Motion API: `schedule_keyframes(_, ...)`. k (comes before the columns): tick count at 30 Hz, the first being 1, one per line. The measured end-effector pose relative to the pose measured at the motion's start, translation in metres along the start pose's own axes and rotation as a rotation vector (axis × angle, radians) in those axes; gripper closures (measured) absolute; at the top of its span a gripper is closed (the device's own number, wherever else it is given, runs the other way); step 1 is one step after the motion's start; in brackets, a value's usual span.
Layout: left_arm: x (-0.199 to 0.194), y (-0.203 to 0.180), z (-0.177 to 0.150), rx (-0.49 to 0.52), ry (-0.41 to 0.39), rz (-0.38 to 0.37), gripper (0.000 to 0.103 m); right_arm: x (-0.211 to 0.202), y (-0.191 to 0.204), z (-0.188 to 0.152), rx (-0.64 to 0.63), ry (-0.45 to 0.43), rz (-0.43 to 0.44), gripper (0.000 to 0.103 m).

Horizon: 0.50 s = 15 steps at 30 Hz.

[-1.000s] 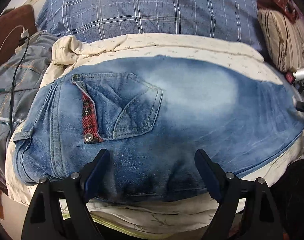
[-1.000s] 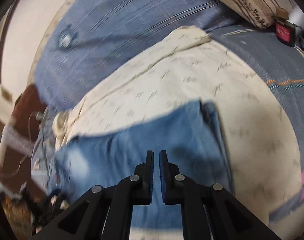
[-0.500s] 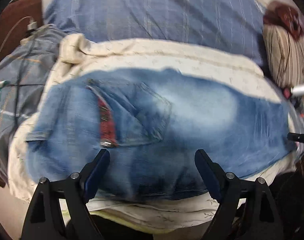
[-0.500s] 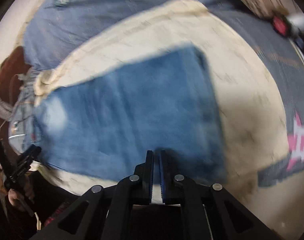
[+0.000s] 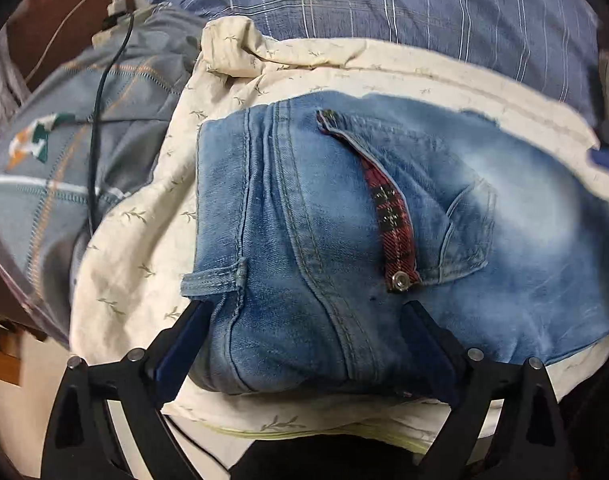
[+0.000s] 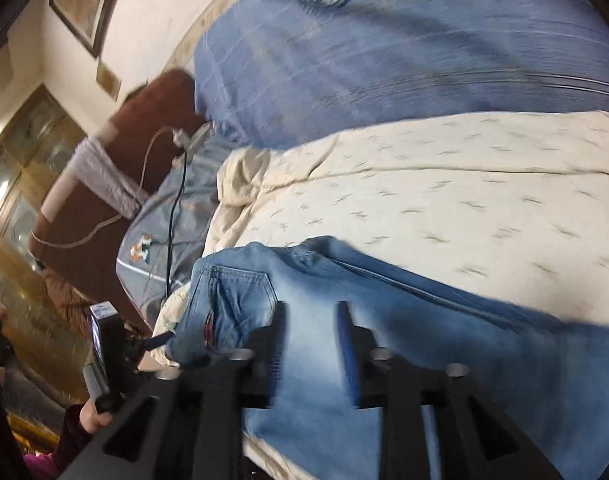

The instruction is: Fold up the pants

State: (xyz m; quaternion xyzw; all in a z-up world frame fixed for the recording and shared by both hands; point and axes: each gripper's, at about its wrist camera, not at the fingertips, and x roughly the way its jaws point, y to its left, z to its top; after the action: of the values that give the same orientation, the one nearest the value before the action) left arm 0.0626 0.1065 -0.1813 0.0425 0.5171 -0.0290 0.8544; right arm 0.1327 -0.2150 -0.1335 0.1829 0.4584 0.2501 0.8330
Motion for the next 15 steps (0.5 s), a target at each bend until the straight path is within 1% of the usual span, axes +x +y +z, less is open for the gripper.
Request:
schedule_keyframes(1,0.001,0.001,0.001,0.007,0.003,-0.008,0.006,0.01,0.002,0.004,-0.009,0.013,-0.012,0.025)
schedule_keyframes(4,0.002,0.003,-0.002,0.018,0.0,-0.026,0.005,0.041,0.004,0.028,-0.027,0.052,-0.001,0.025)
schedule_keyframes(6,0.002,0.005,-0.002,0.013,-0.002,-0.043,0.005,0.06,-0.001,0.042,-0.013,0.086,0.036,0.025)
schedule_keyframes(8,0.006,0.007,0.002,0.011,0.002,-0.051,0.004,0.085,-0.007,0.055,0.032,0.141,0.056,0.026)
schedule_keyframes(10,0.007,0.007,0.003,0.015,0.004,-0.054,0.004,0.104,-0.015,0.062,0.064,0.207,0.087,0.028)
schedule_keyframes(13,0.01,0.009,0.004,0.014,0.003,-0.059,0.004,0.127,-0.022,0.061,0.099,0.279,0.094,0.032)
schedule_keyframes(15,0.011,0.008,0.005,0.015,0.004,-0.063,0.004,0.139,-0.024,0.06,0.119,0.3,0.115,0.04)
